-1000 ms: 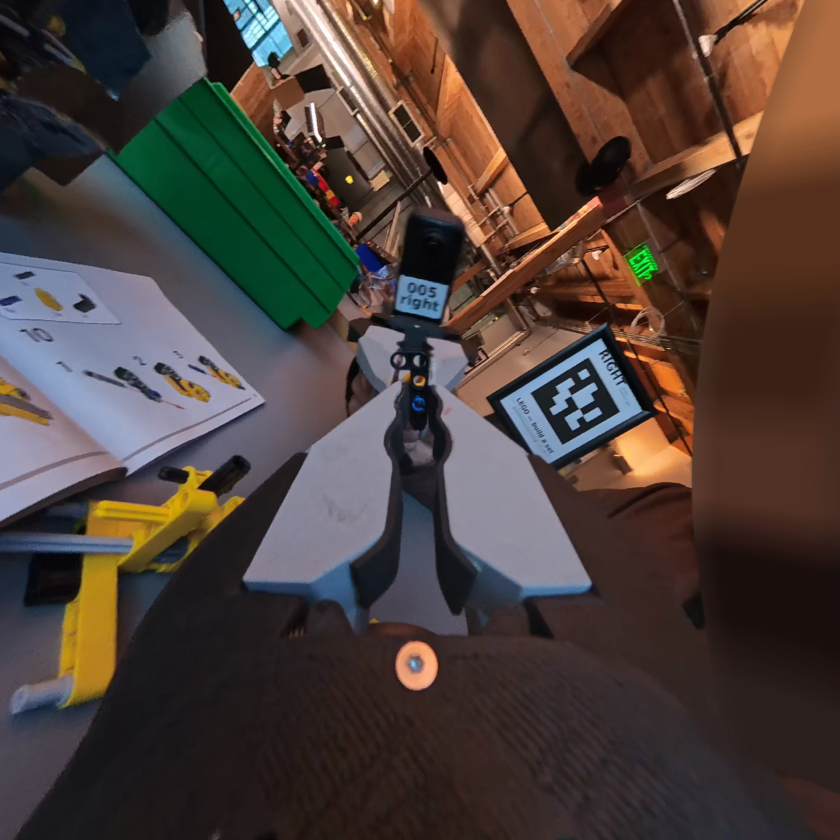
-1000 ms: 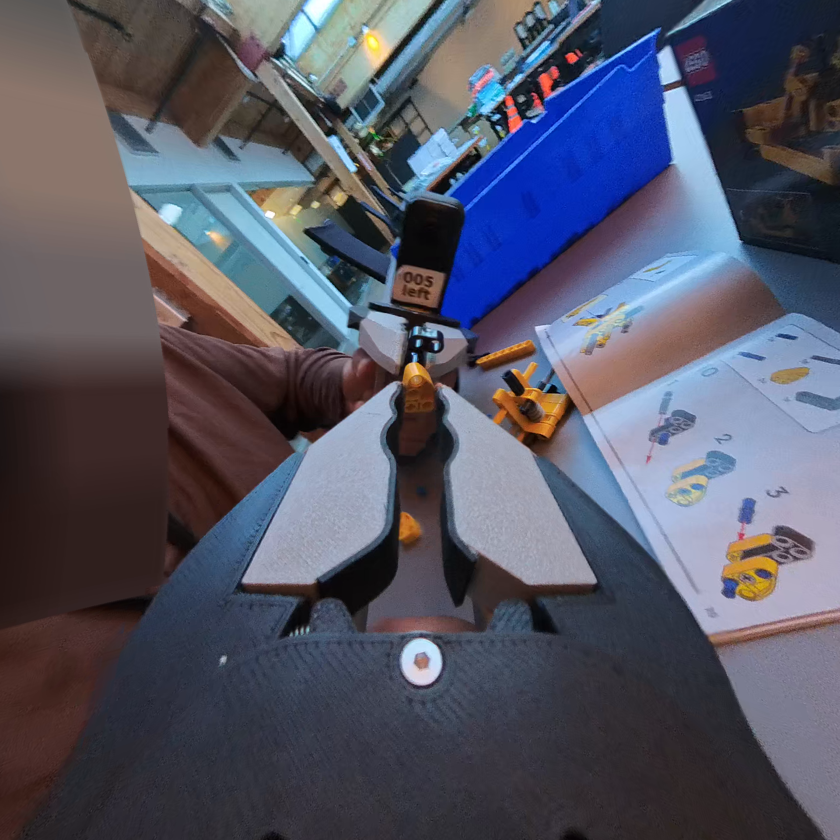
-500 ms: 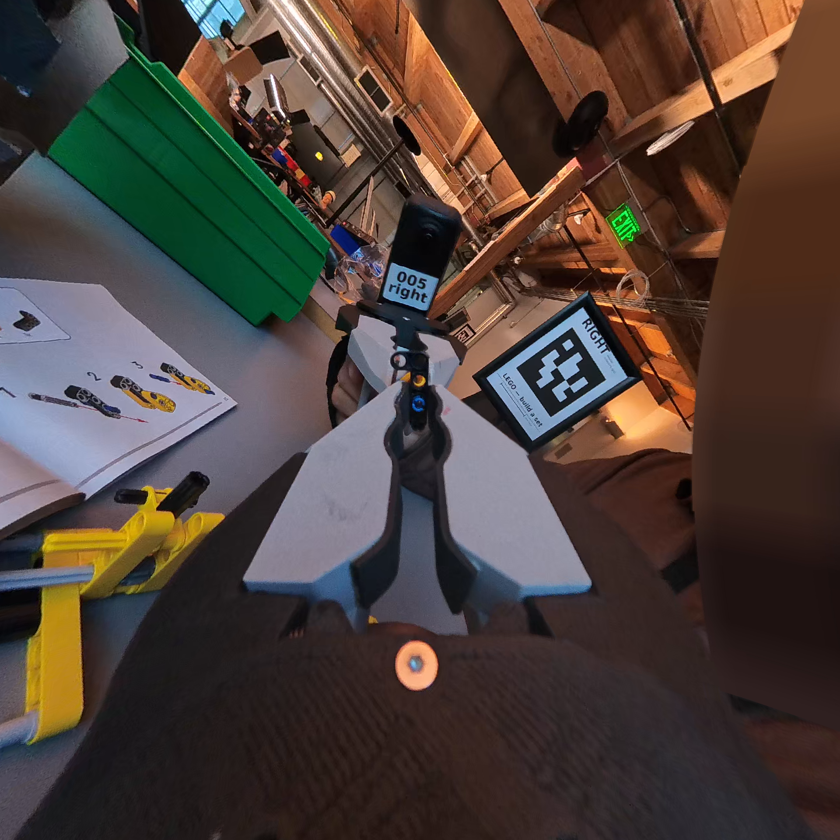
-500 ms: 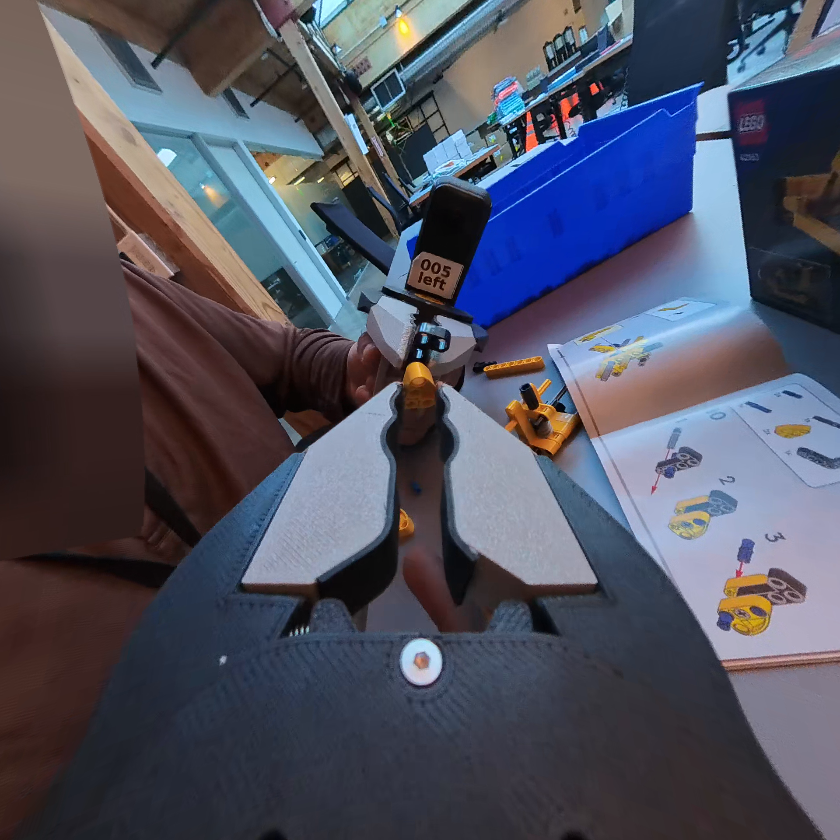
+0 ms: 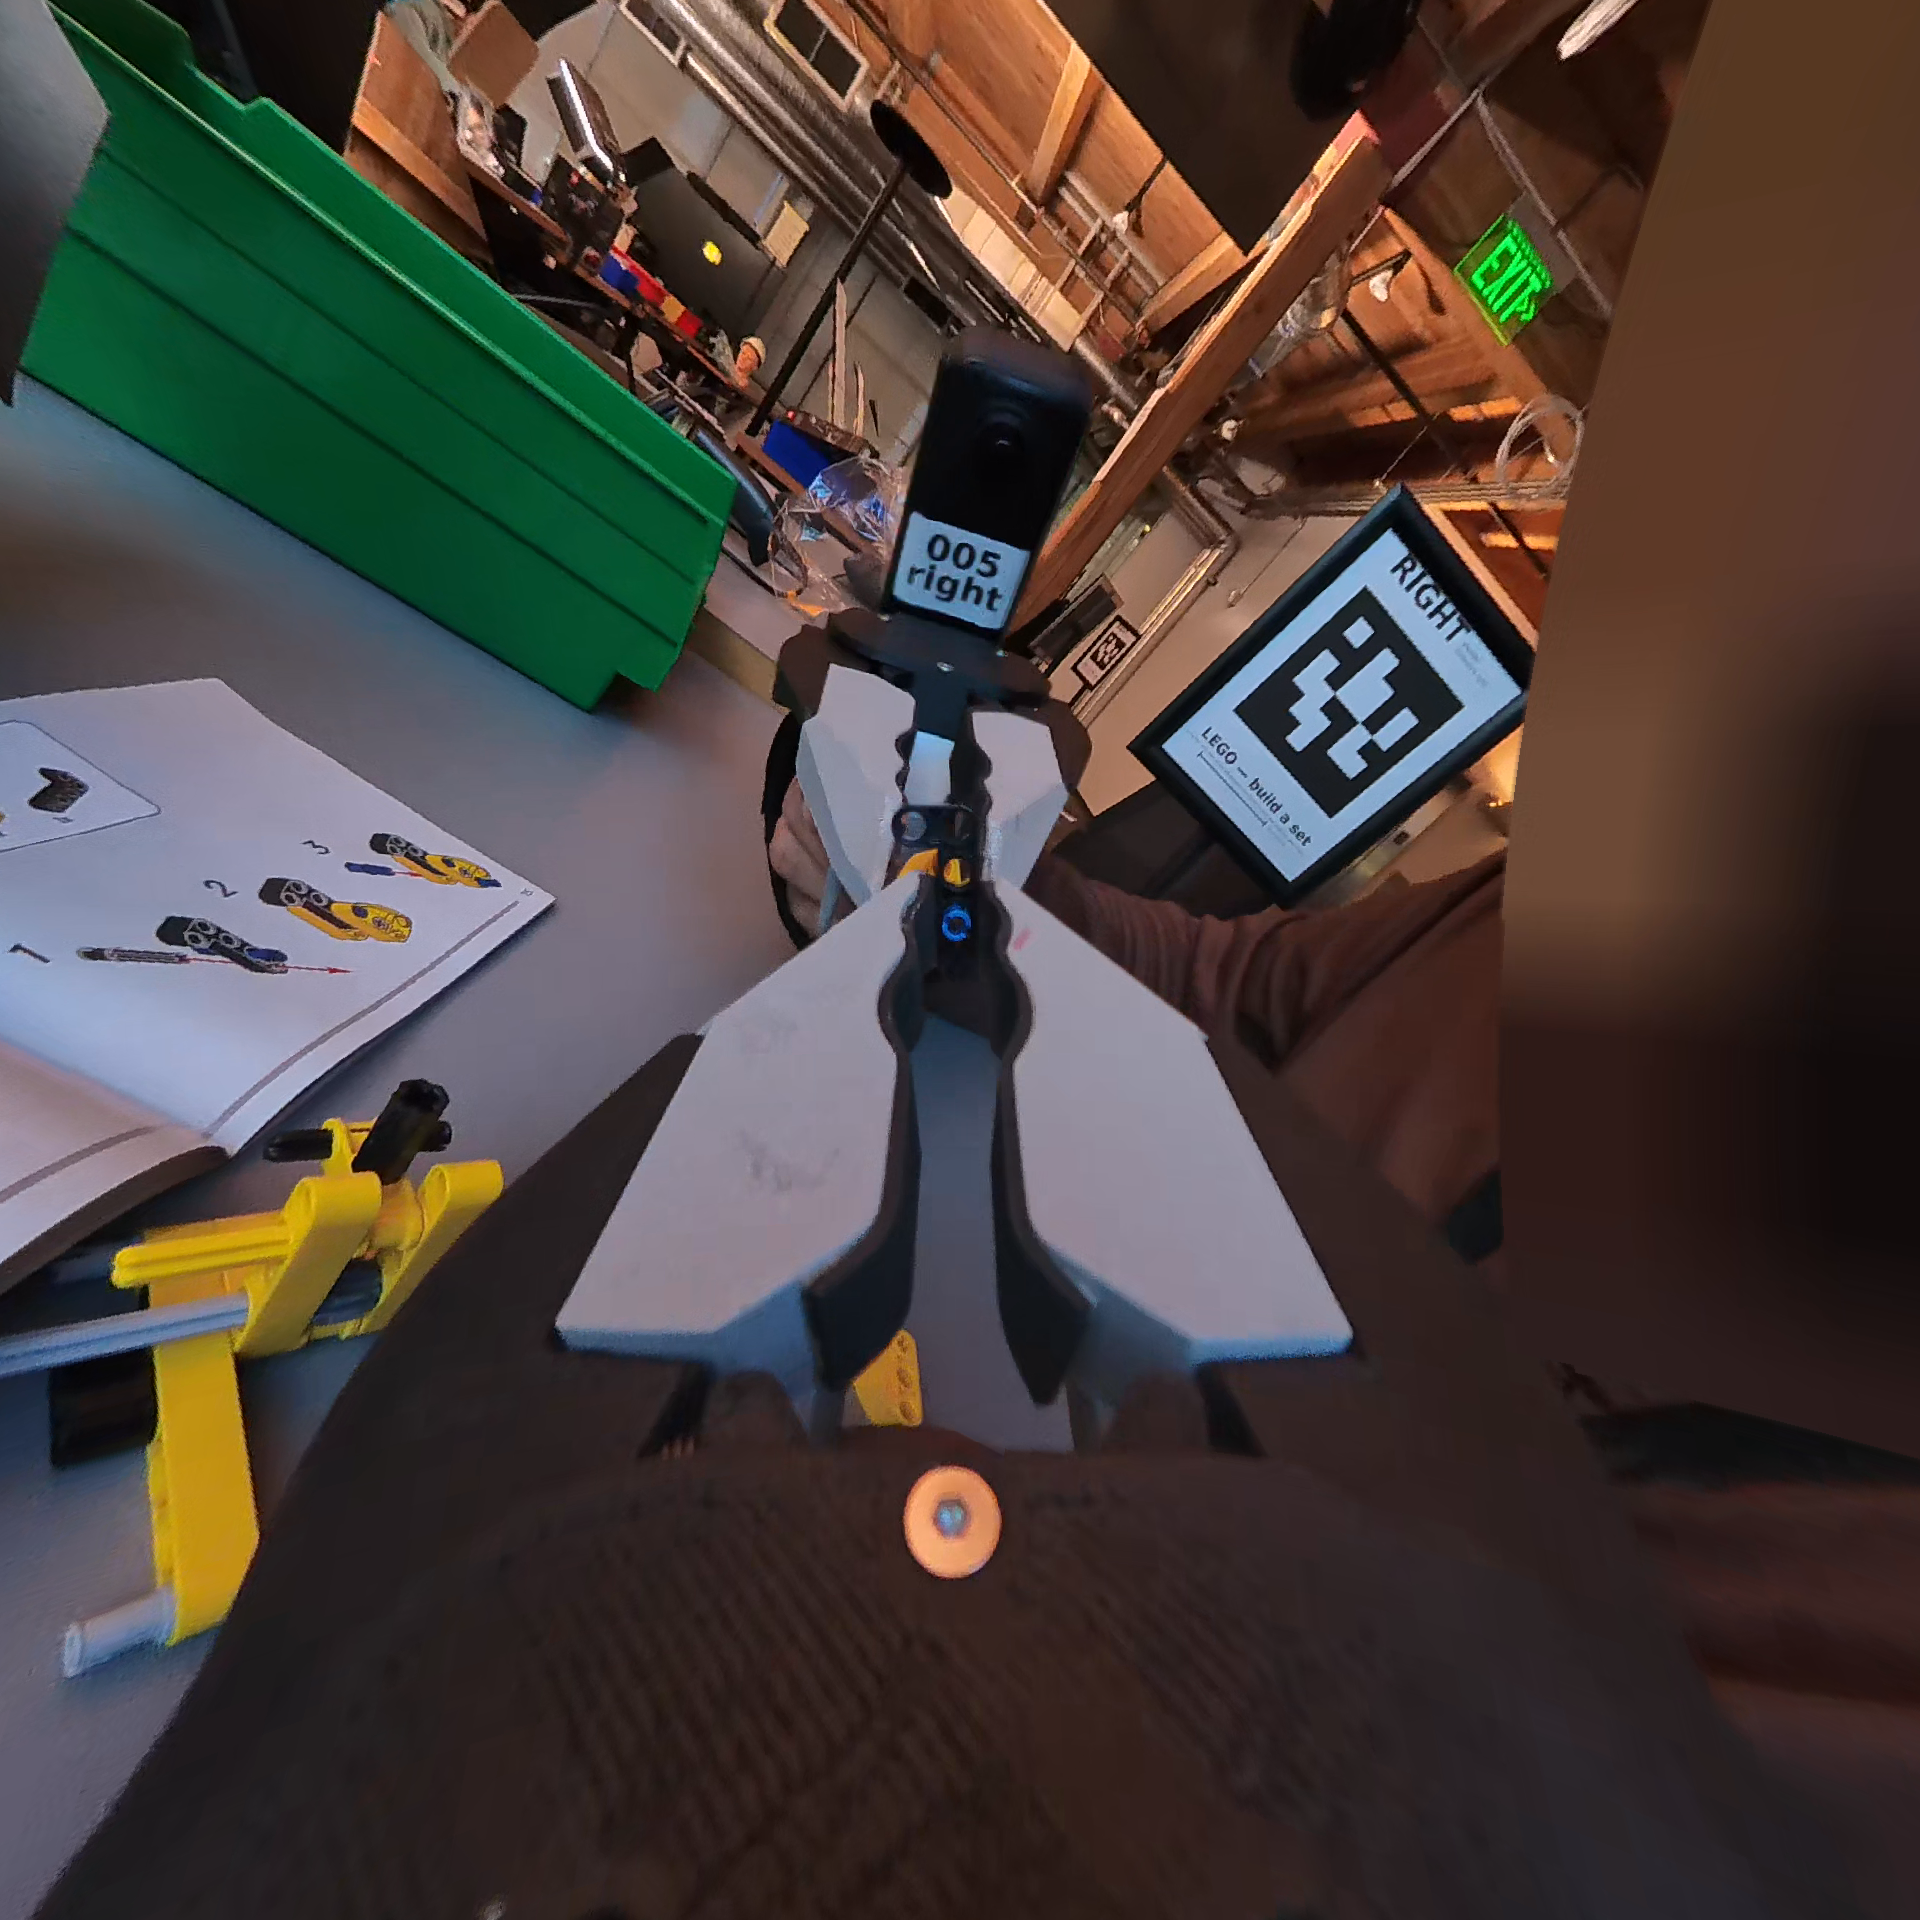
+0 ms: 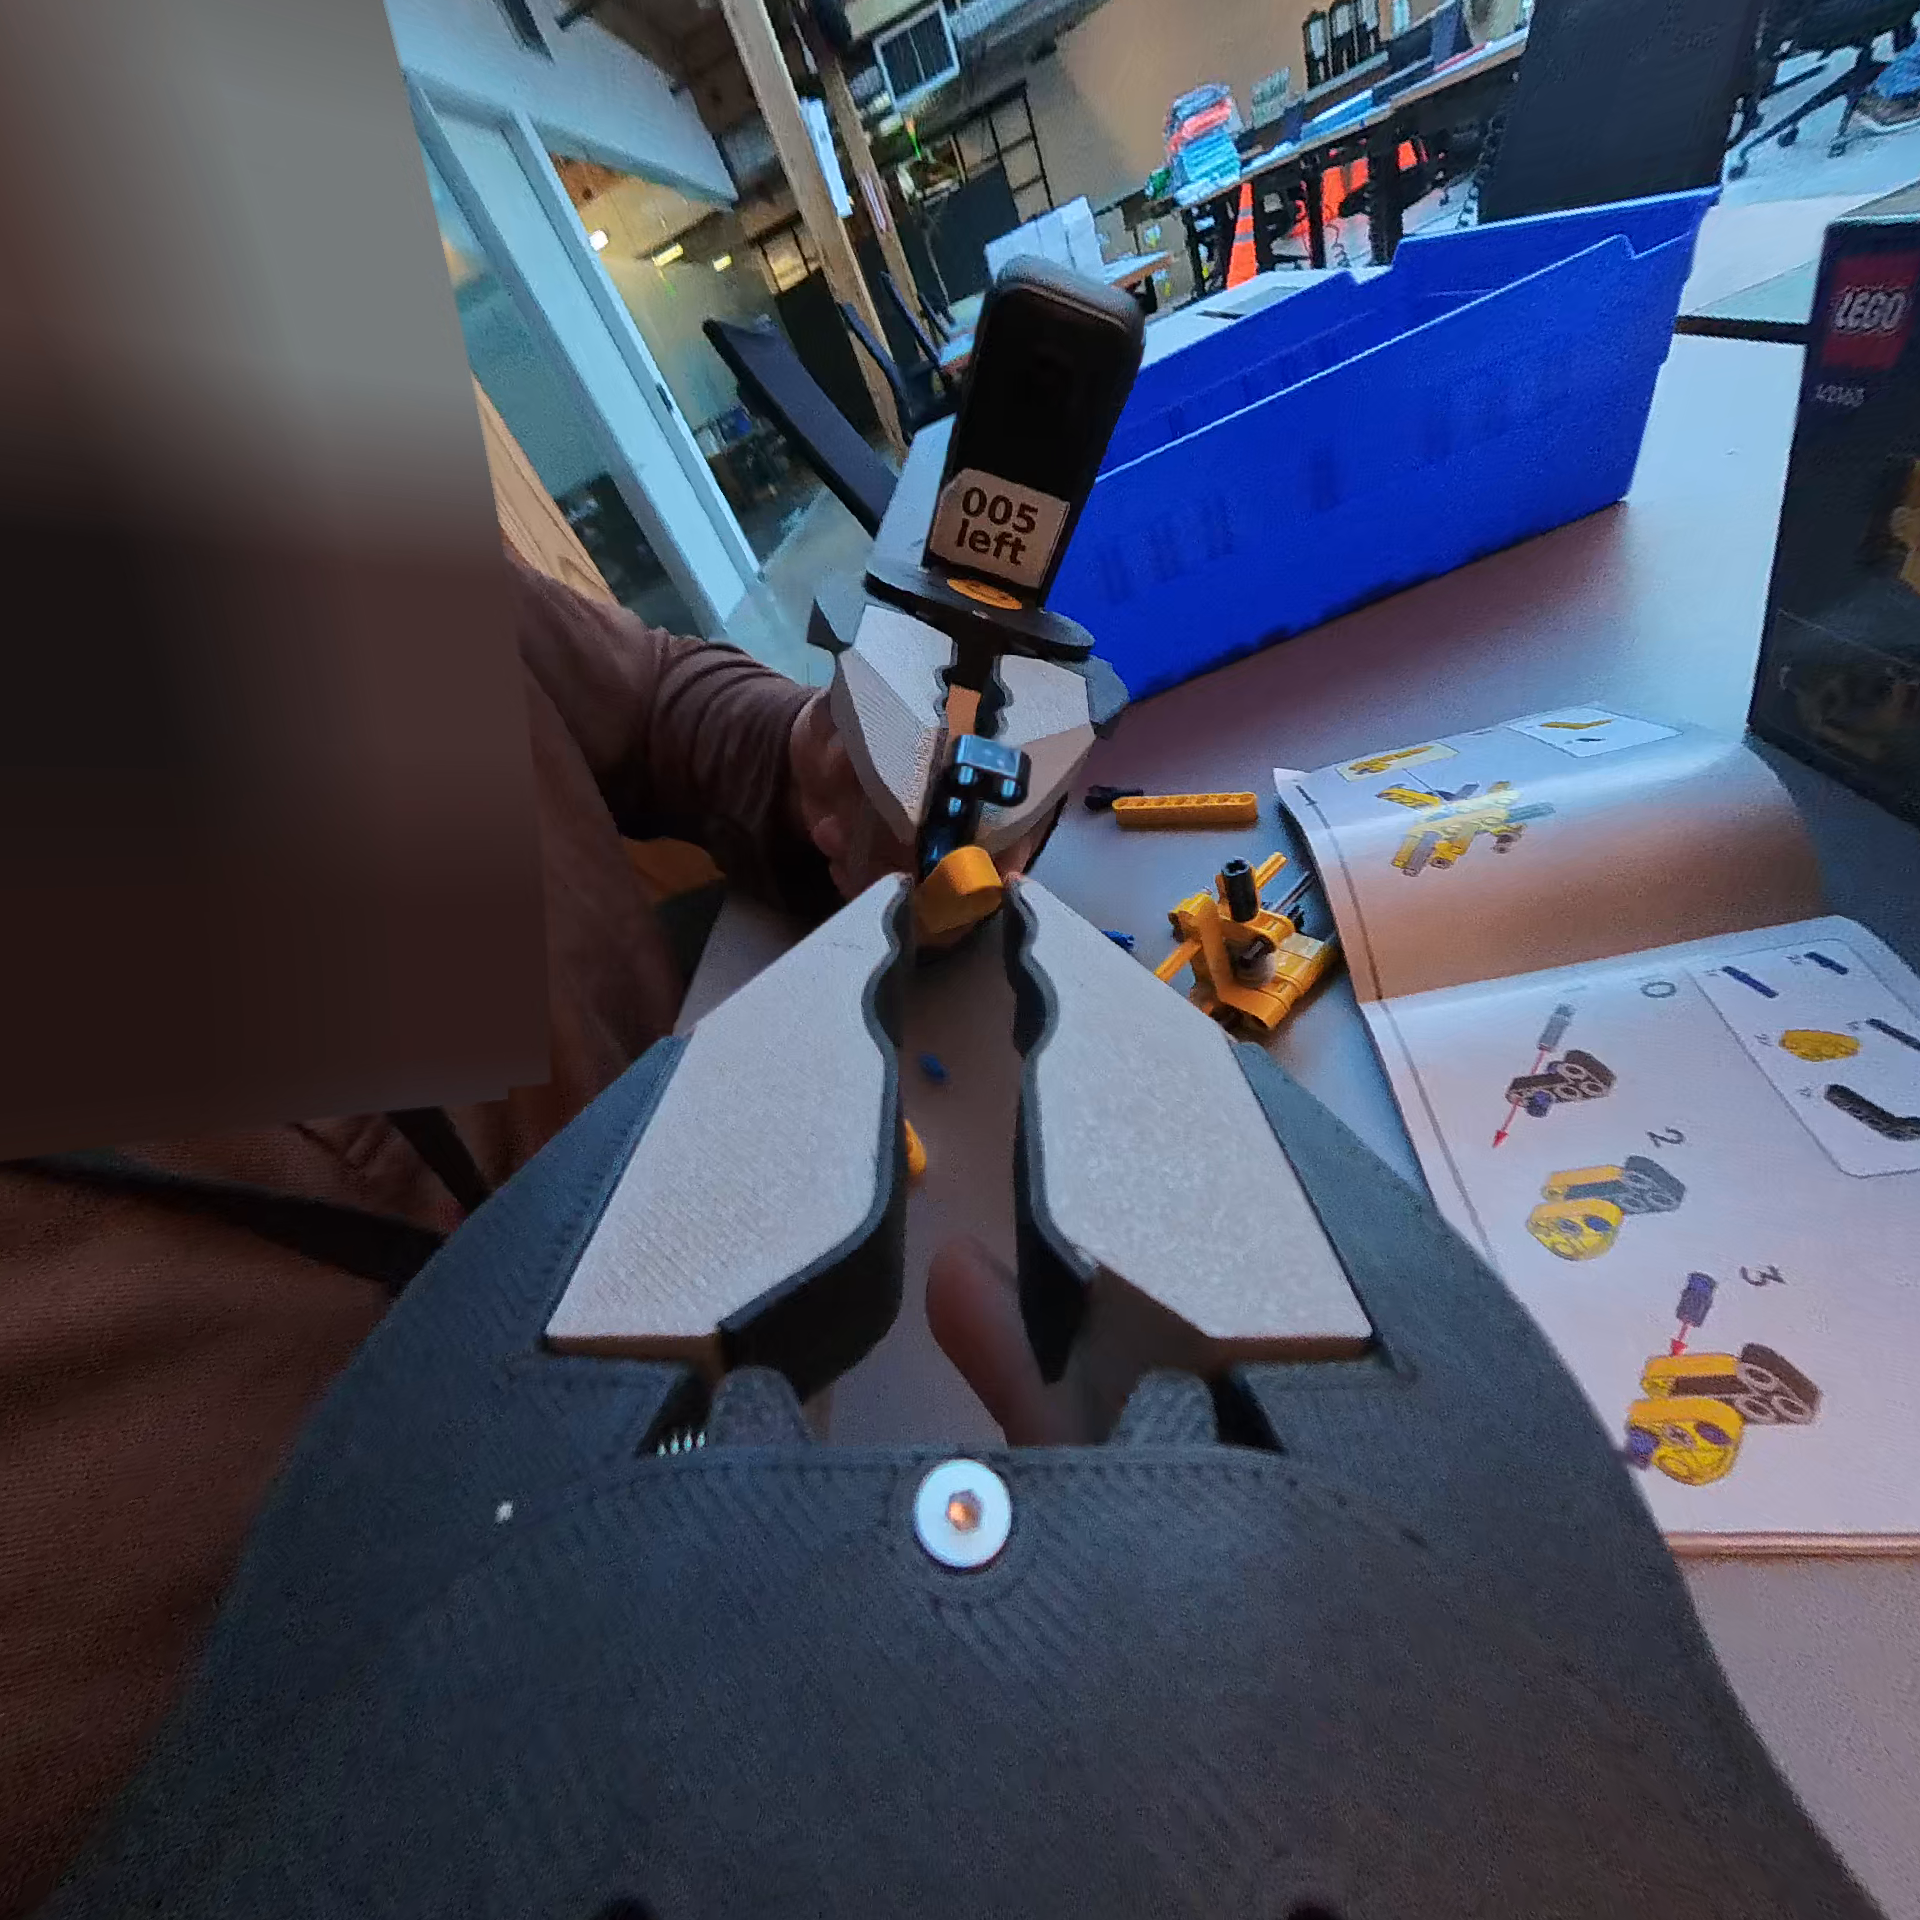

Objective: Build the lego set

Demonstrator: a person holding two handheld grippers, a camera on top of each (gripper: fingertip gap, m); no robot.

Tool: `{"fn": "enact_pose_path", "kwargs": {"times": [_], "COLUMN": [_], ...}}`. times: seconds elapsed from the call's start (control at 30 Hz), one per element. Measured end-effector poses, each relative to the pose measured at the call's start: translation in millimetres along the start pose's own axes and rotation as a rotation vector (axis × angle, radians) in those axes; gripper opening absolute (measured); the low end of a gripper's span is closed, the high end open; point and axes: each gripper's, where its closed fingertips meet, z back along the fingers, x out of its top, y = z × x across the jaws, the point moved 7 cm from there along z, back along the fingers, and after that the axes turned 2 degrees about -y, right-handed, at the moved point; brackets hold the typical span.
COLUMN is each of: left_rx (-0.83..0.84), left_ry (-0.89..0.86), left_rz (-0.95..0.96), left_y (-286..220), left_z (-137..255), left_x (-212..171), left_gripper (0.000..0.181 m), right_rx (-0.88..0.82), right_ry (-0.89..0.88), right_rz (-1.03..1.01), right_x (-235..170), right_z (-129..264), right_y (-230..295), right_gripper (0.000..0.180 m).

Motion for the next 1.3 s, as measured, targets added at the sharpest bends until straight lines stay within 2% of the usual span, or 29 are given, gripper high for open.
{"fn": "enact_pose_path", "kwargs": {"times": [0.03,0.3,0.67,0.87,1.2,1.3], "left_rx": [0.001,0.045,0.126,0.137,0.219,0.240], "left_ry": [0.008,0.061,0.233,0.298,0.438,0.469], "left_rz": [-0.004,-0.042,-0.173,-0.182,-0.386,-0.421], "left_y": [0,8,10,12,11,12], "left_z": [0,0,2,3,3,1], "left_x": [-1,-3,-9,-13,-20,-24], "left_gripper": [0.004,0.005,0.004,0.004,0.004,0.005], "right_rx": [-0.009,-0.058,-0.112,-0.145,-0.173,-0.249], "right_ry": [0.009,0.072,0.169,0.223,0.266,0.380], "right_rz": [0.013,0.073,0.098,0.150,0.148,0.232], "right_x": [-1,-5,-18,-23,-28,-36], "right_z": [0,0,-7,-9,-12,-11], "right_y": [0,-5,-6,-4,-8,-14], "right_gripper": [0.011,0.011,0.010,0.010,0.010,0.010]}}
